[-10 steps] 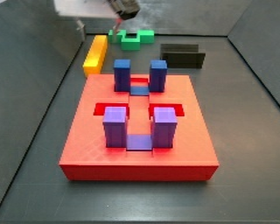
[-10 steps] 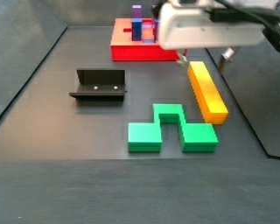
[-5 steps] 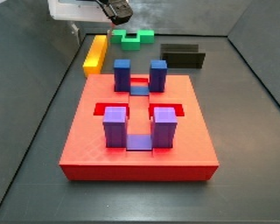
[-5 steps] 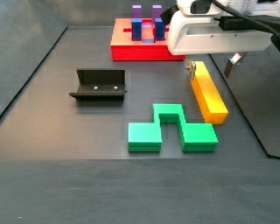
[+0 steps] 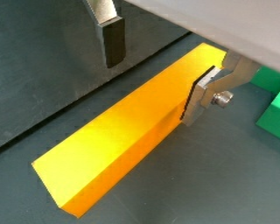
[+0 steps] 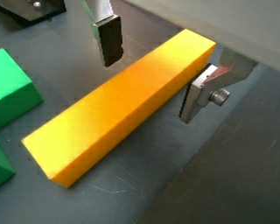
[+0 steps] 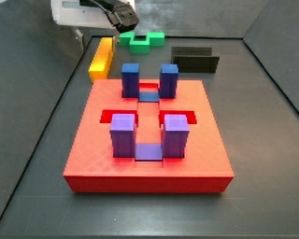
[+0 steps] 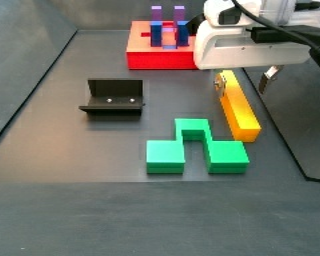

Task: Pick up the yellow object. Move up. Move to above the board. Insert the yellow object.
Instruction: Pick up the yellow object.

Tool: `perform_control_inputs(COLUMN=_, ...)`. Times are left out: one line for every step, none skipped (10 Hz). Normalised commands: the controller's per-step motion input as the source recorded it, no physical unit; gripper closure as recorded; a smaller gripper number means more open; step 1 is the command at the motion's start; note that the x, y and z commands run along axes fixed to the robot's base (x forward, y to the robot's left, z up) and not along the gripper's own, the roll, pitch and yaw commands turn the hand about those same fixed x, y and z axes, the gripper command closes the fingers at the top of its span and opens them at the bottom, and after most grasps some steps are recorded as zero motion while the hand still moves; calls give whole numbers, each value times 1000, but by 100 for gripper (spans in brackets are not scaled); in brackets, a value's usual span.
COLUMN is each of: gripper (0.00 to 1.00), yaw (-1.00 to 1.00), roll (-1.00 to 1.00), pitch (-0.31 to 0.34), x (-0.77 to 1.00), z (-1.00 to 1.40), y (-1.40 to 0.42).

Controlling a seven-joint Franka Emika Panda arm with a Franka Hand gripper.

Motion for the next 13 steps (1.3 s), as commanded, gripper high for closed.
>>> perform_control_inputs(gripper=0, yaw=-23, roll=74, pitch=0, x=6, z=-257, y=0)
perform_control_inputs(gripper=0, yaw=0, roll=94, pitch=0, x=83, z=-346, y=0)
perform_control_inputs(gripper=0, yaw=0, roll=99, pitch=0, x=74, z=-349, y=11)
perform_control_inputs(gripper=0, yaw=0, roll=101, pitch=0, x=54, z=-340, y=20)
perform_control_inputs(gripper=0, yaw=0, roll=96, pitch=0, x=46, z=-317, y=37)
perform_control_inputs(gripper=0, yaw=0, roll=59, pitch=0, x=9, z=-234, y=31)
perform_control_inputs(gripper=0, yaw=0, roll=6, pitch=0, x=0, z=-17, y=0)
perform_control_inputs(gripper=0, yaw=0, roll=61, pitch=0, x=0, z=-14, y=0)
perform_control_inputs(gripper=100, yaw=0, roll=0, pitch=0, x=0, z=0, y=0)
perform_control_inputs(gripper=100, yaw=0, roll=0, pitch=0, x=0, z=0, y=0)
perform_control_inputs(gripper=100, yaw=0, roll=0, pitch=0, x=0, z=0, y=0)
perform_control_inputs(gripper=100, yaw=0, roll=0, pitch=0, x=0, z=0, y=0)
perform_control_inputs(gripper=100, yaw=0, roll=0, pitch=0, x=0, z=0, y=0)
